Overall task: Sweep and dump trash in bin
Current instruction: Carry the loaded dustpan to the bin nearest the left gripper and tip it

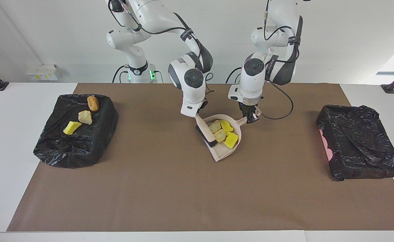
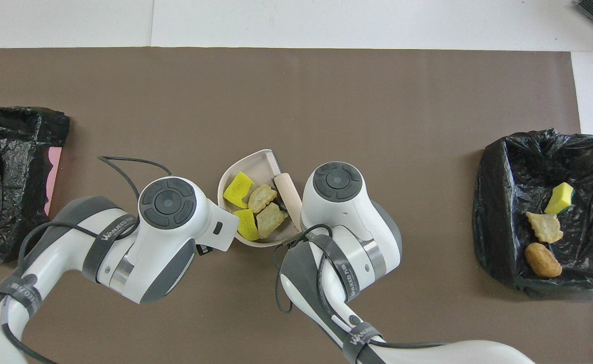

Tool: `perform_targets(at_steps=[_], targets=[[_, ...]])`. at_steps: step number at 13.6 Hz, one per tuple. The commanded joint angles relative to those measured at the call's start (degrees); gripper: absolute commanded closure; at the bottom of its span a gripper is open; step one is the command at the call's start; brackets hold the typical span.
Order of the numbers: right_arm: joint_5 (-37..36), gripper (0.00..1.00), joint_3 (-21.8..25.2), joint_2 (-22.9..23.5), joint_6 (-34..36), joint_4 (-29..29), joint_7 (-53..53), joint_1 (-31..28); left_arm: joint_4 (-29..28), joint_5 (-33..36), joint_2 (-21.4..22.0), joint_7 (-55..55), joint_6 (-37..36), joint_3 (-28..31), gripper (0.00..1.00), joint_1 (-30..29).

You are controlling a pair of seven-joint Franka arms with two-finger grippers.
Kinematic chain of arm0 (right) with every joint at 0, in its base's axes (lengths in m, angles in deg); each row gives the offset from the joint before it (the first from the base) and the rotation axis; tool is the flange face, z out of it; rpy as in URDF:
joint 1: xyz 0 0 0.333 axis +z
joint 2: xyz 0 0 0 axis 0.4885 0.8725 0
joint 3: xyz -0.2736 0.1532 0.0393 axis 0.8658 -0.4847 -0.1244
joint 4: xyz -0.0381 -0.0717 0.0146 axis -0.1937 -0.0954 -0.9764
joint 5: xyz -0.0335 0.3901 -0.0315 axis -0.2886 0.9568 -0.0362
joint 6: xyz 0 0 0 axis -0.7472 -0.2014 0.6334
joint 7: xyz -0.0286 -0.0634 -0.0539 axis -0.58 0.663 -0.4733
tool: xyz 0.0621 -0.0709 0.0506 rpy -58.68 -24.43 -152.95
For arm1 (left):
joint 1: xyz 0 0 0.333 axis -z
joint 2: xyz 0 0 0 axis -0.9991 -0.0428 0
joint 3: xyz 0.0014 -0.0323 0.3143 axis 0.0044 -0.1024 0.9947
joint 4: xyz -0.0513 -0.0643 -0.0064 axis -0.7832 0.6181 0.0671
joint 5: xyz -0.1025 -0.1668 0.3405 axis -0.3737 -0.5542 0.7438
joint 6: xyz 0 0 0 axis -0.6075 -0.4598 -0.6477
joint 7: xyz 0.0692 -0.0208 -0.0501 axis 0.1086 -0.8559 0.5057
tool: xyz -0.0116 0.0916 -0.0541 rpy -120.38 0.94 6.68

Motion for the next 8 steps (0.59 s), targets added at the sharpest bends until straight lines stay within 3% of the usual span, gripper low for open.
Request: perform_targets(at_steps=[1, 5, 8], targets=[[0.37, 1.00, -0.09, -0.27, 2.10, 0.03, 1.45, -4.44, -1.12, -0.54, 1.20, -5.36, 1.09, 0.24, 1.00, -1.76], [-2.62, 1.00, 0.08, -2.98, 5.71, 0.11, 1.01, -8.49, 0.63, -0.54, 0.76, -11.68, 0.56, 0.68, 1.00, -2.56], [-2.88, 1.00, 0.17, -5.36, 9.49, 0.47, -2.23, -8.76, 1.51, -0.54, 2.16, -18.26, 0.04, 6.29, 1.00, -0.81]])
